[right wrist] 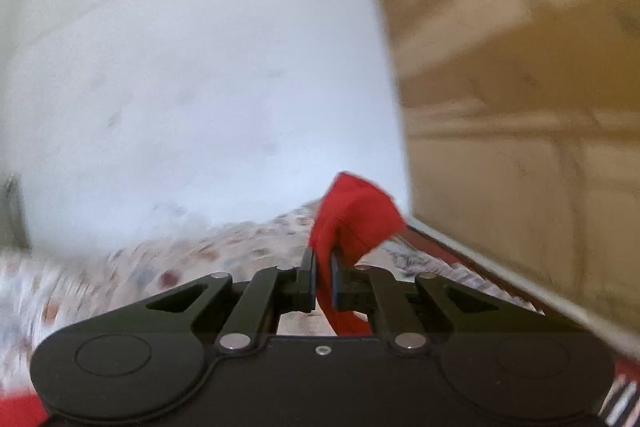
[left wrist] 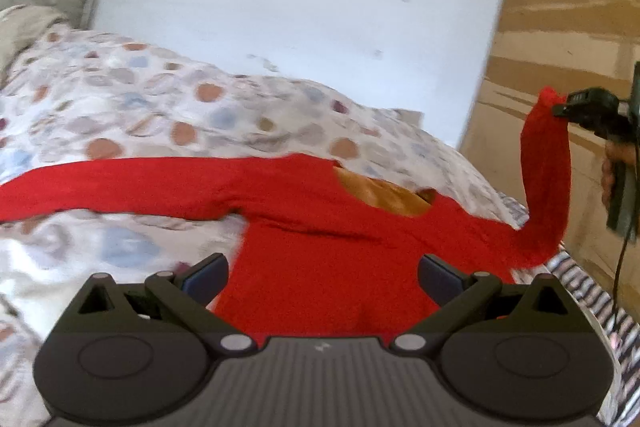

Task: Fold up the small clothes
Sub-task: 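Lift the grasped sleeve up off the bed with the right tool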

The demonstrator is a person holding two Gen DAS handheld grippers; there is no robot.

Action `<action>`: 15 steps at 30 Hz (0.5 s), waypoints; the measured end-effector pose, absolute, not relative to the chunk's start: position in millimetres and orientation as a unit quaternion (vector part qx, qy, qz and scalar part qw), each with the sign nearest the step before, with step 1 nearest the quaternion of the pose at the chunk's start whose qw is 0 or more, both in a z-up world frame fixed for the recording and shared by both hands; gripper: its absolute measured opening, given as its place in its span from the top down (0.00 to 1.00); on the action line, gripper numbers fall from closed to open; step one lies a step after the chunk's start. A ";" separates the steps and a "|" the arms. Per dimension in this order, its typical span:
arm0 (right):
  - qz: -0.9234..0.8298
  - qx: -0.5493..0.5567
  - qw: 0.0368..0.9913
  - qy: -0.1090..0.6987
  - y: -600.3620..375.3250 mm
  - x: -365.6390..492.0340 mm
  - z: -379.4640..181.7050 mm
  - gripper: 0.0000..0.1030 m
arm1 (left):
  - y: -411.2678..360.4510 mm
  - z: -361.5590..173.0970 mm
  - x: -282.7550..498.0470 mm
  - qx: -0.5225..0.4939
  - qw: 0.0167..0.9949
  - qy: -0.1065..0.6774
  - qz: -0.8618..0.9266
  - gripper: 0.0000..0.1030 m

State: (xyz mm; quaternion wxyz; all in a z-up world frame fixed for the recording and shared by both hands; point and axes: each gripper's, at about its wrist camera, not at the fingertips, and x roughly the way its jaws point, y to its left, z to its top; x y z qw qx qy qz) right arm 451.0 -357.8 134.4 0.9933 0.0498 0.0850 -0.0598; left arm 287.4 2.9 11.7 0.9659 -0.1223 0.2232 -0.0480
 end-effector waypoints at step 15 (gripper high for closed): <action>0.253 -0.275 0.910 0.182 -116.3 367.0 -3.0 0.87 | 64.6 26.9 293.9 -0.163 0.967 0.196 0.023 0.00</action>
